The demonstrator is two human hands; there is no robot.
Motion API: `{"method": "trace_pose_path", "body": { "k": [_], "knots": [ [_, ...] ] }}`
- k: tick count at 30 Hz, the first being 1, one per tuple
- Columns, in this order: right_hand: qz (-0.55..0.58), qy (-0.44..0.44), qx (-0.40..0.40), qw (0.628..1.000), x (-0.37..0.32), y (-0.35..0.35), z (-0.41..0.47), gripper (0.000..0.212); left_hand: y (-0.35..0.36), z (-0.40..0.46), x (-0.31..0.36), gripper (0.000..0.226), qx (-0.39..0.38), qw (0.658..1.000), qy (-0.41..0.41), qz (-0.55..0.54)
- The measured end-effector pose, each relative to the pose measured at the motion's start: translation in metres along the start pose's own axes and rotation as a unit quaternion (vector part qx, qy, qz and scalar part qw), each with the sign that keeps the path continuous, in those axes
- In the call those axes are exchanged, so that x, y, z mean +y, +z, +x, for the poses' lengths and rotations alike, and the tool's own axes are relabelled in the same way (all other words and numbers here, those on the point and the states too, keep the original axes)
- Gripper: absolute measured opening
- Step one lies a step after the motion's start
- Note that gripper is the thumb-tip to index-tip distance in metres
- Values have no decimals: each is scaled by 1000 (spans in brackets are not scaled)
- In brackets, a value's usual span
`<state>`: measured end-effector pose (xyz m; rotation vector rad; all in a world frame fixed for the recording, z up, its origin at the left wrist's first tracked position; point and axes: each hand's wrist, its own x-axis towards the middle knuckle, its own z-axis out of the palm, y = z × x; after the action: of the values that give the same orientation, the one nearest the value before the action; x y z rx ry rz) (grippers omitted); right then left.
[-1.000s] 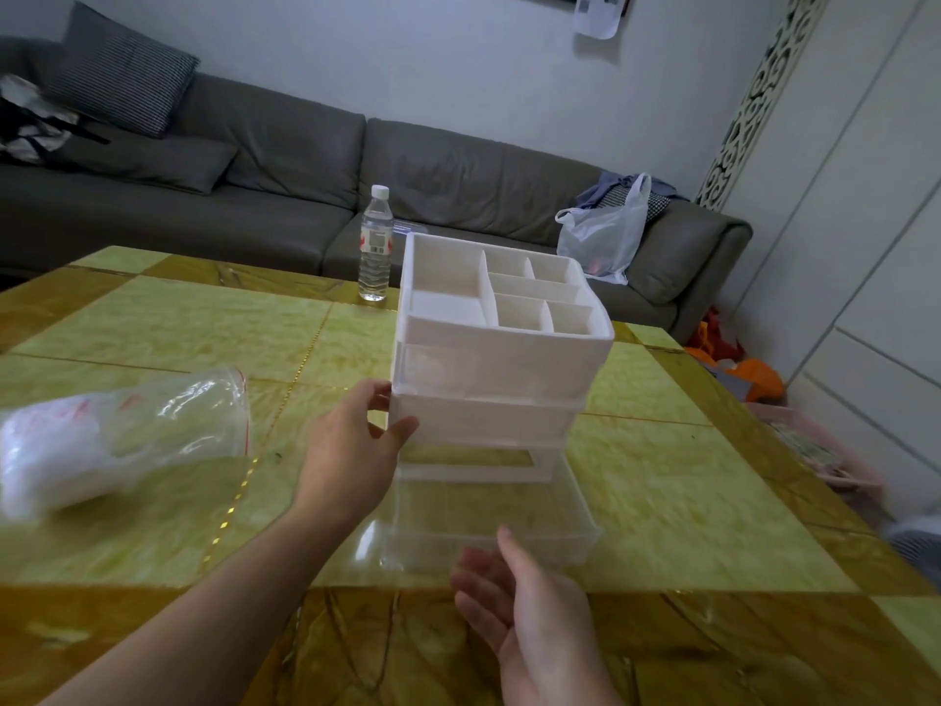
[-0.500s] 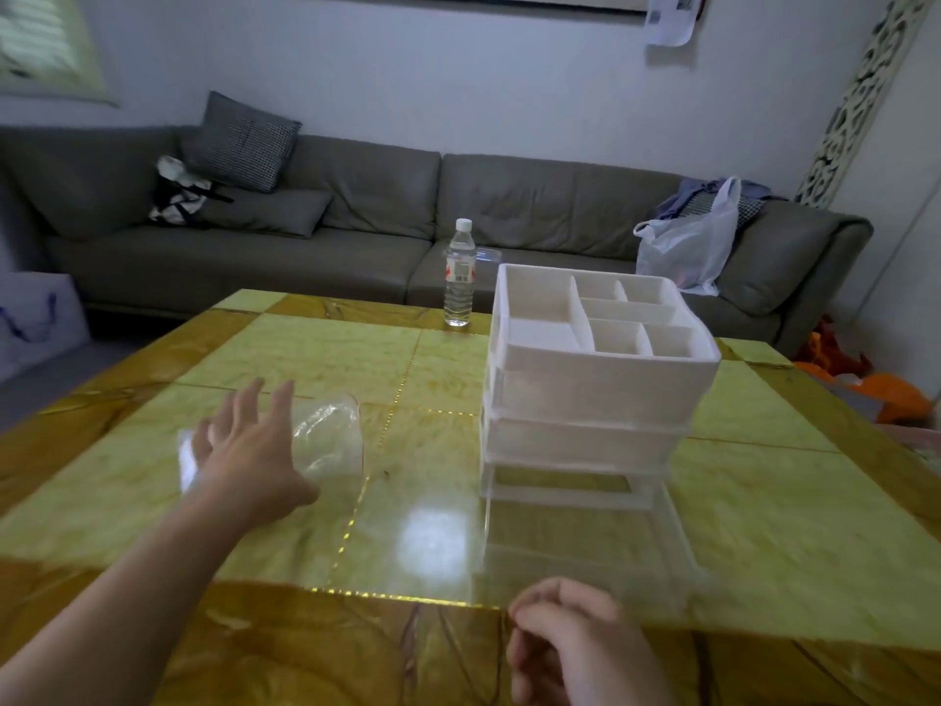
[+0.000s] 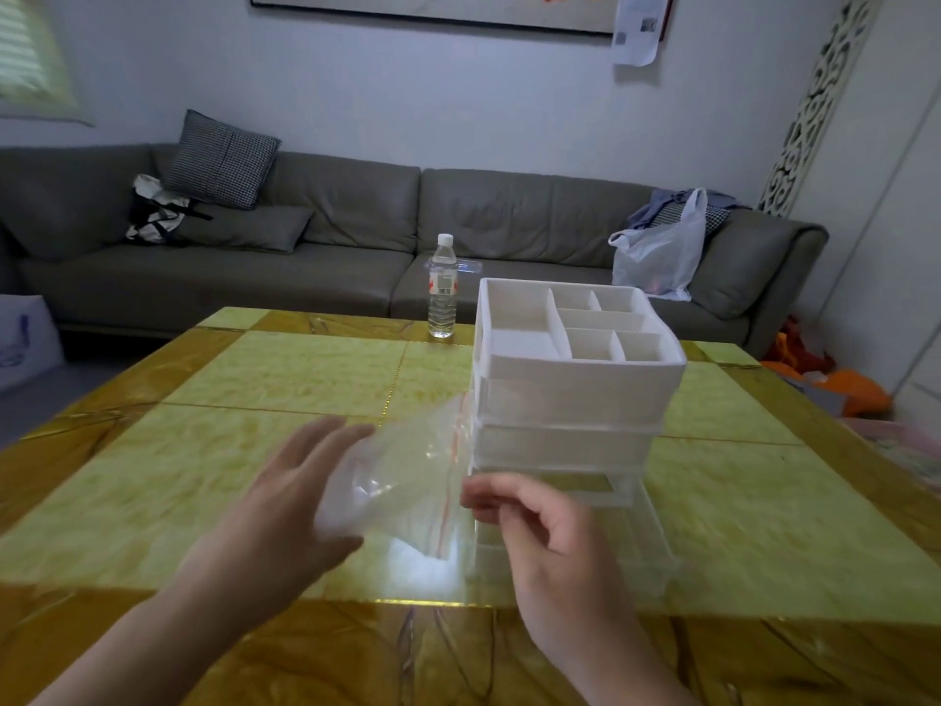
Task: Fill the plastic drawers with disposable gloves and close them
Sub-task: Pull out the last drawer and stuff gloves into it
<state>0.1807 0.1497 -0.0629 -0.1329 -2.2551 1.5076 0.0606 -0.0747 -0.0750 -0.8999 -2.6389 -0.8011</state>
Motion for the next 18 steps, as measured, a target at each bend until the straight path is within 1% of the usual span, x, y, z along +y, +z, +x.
{"method": "trace_pose_path", "body": {
  "k": [2, 3, 5, 7, 9, 10, 11, 12, 13, 14, 15, 16, 18],
  "knots": [
    [-14, -12, -27, 999, -4, 1, 4, 50, 4, -9, 13, 108, 0, 999, 31, -9],
    [-15, -21, -26, 999, -6, -1, 4, 50, 5, -12, 18, 106, 6, 999, 46, -8],
    [12, -41, 17, 999, -12, -10, 6, 46, 6, -17, 20, 104, 24, 998, 50, 3],
    [70, -46, 43, 996, -17, -19, 6, 39, 2, -19, 16, 111, 33, 999, 27, 21],
    [114, -10, 11, 993, -18, -18, 4, 38, 1, -20, 12, 118, 21, 999, 14, 30],
    [140, 31, -15, 990, -17, -13, 4, 40, 3, -19, 10, 121, 13, 999, 16, 34],
    [191, 88, -39, 977, -13, -7, 4, 40, 4, -19, 9, 124, 4, 999, 20, 40],
    [247, 149, -44, 957, -10, -3, 4, 37, 7, -18, 9, 128, -2, 999, 23, 49],
    [285, 194, -27, 938, -8, -3, 4, 30, 9, -16, 10, 132, -7, 998, 25, 59],
    [292, 215, -2, 932, -6, -4, 5, 22, 11, -15, 9, 136, -8, 997, 26, 69],
    [275, 216, 15, 937, -3, -6, 6, 12, 12, -13, 9, 140, -7, 997, 27, 77],
    [251, 207, 13, 946, -1, -8, 7, 7, 13, -12, 9, 142, -5, 996, 28, 83],
    [204, 190, -29, 960, -1, -13, 7, 19, 15, -10, 10, 143, -6, 994, 40, 99]
  ]
}}
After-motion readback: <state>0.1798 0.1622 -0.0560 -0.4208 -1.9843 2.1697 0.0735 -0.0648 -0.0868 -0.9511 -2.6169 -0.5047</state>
